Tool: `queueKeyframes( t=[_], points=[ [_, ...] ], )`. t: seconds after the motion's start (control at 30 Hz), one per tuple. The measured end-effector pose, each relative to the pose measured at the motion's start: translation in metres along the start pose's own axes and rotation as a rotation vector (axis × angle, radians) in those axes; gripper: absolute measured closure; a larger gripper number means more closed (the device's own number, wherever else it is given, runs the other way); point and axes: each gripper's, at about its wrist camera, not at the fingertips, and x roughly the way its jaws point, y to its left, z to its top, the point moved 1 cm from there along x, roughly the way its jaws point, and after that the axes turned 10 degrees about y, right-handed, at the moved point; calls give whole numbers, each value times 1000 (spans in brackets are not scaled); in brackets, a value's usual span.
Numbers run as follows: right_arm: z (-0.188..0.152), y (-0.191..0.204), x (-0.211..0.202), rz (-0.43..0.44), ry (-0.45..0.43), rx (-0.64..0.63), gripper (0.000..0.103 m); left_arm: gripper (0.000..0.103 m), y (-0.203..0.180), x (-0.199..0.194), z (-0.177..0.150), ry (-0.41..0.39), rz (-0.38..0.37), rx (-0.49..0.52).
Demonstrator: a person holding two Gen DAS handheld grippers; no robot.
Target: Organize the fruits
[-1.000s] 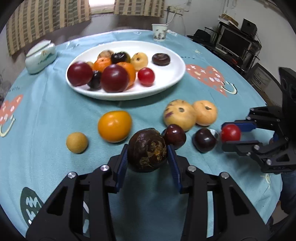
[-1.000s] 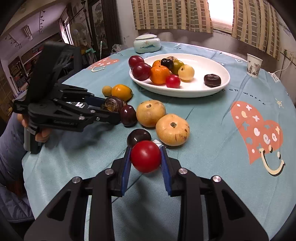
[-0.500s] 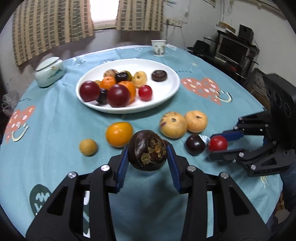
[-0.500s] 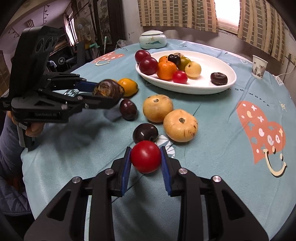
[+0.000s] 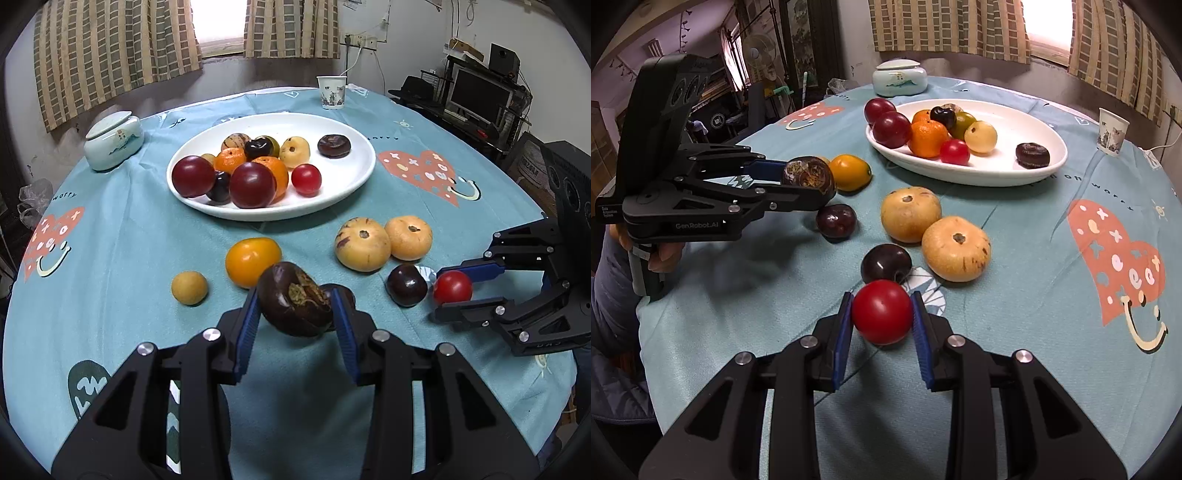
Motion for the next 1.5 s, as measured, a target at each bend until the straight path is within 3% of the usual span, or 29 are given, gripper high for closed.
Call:
queueKeyframes(
  t=[0.7, 0.83, 0.9, 1.07, 1.2, 1.5],
  points=[
    [0, 1, 1, 14, 1, -2, 72, 68, 4, -12, -2, -42, -3, -8],
    [0, 1, 0, 12, -1, -5, 72, 68, 27, -19, 0, -60, -55, -97],
    [0, 2, -1, 10, -7, -6, 72, 68, 29, -15, 1, -38, -79, -108],
    [1, 1, -6, 15, -27, -4, 72, 67, 3, 10, 0, 61, -102, -17],
    [0, 2, -10, 20, -36, -10, 72, 58, -12, 18, 3, 83, -139, -1],
    [0, 1, -11, 20, -38, -9, 72, 60, -34, 31, 9, 125, -142, 1]
  ],
)
